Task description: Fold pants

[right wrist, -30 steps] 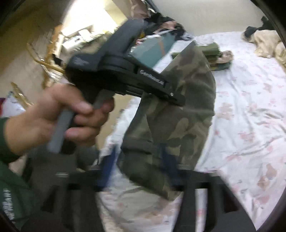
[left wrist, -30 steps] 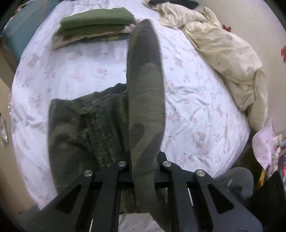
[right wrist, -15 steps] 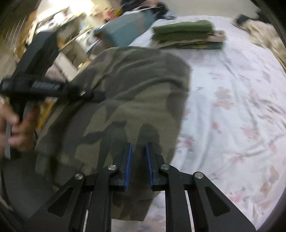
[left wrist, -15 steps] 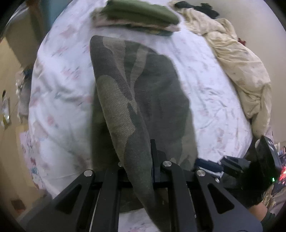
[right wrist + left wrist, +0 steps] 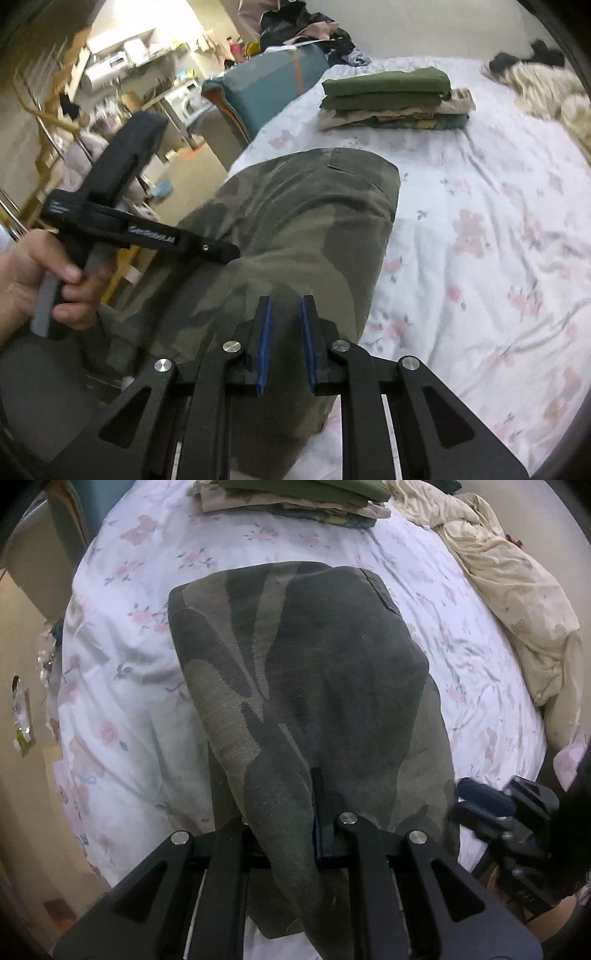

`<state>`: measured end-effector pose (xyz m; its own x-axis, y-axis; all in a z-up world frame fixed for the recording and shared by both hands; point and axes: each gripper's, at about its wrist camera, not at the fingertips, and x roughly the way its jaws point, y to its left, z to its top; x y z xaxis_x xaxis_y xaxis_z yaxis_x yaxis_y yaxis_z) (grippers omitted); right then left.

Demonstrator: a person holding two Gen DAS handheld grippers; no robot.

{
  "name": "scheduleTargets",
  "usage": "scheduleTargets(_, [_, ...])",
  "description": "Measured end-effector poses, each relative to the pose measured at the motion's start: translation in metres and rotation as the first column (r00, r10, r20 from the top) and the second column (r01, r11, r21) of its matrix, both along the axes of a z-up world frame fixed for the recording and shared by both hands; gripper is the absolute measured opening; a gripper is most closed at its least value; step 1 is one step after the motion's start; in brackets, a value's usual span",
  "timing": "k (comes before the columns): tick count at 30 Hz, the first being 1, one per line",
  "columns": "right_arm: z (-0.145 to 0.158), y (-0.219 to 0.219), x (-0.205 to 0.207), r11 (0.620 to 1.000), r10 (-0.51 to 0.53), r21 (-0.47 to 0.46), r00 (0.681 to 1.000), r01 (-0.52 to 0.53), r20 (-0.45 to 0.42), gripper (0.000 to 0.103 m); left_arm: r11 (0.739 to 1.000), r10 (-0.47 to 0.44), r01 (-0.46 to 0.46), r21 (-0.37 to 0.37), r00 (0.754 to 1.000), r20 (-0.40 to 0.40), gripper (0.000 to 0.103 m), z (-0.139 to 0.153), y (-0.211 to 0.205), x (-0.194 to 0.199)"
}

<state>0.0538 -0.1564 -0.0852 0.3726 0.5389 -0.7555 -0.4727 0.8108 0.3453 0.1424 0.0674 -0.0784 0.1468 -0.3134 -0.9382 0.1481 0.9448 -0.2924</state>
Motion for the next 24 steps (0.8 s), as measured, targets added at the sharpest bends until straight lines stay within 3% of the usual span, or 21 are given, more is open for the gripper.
scheduleTargets(5, [-0.027, 0.019, 0.001, 0.993, 0.014, -0.12, 0.996, -0.025, -0.091, 0.016, 0.998, 0.033, -0.032, 0.063, 0.999, -0.023, 0.016, -0.015, 0.004, 0.002])
scheduleTargets(9, [-0.034, 0.025, 0.01, 0.998, 0.02, -0.059, 0.989, -0.029, -0.147, 0.017, 0.986, -0.002, -0.001, 0.167, 1.0, 0.02, 0.013, -0.017, -0.003, -0.002])
scheduleTargets(11, [-0.034, 0.029, 0.014, 0.995, 0.04, -0.083, 0.988, -0.053, -0.15, 0.016, 0.989, 0.075, -0.075, 0.128, 0.997, 0.002, 0.016, -0.016, 0.014, -0.001])
scheduleTargets(12, [-0.036, 0.026, 0.017, 0.996, 0.029, -0.075, 0.986, -0.042, -0.161, 0.016, 0.987, 0.108, -0.107, 0.123, 0.994, 0.002, 0.022, -0.016, 0.021, -0.002])
scheduleTargets(13, [-0.038, 0.022, 0.019, 0.998, 0.01, -0.065, 0.985, -0.021, -0.171, 0.014, 0.977, 0.142, -0.143, 0.156, 0.99, 0.016, 0.034, -0.015, 0.027, -0.003])
scheduleTargets(15, [-0.042, 0.019, 0.02, 0.999, -0.012, -0.049, 0.985, 0.003, -0.175, 0.013, 0.941, 0.193, -0.21, 0.266, 0.977, 0.089, 0.035, -0.005, 0.035, -0.008])
scheduleTargets(17, [-0.04, 0.013, 0.017, 0.999, -0.016, -0.031, 0.984, 0.011, -0.176, 0.013, 0.93, 0.199, -0.241, 0.278, 0.965, 0.173, 0.035, 0.013, 0.035, -0.019])
scheduleTargets(19, [-0.04, 0.01, 0.017, 1.0, -0.022, -0.023, 0.984, 0.018, -0.177, 0.013, 0.959, 0.159, -0.214, 0.188, 0.95, 0.268, 0.035, 0.035, 0.021, -0.035])
scheduleTargets(21, [-0.038, 0.005, 0.018, 0.999, -0.033, -0.014, 0.983, 0.03, -0.183, 0.013, 0.984, 0.075, -0.118, 0.135, 0.955, 0.287, 0.035, 0.038, 0.0, -0.047])
scheduleTargets(24, [-0.036, -0.003, 0.019, 0.999, -0.042, -0.003, 0.979, 0.042, -0.198, 0.013, 0.988, -0.014, -0.007, 0.153, 0.991, 0.135, 0.035, -0.001, -0.028, -0.052])
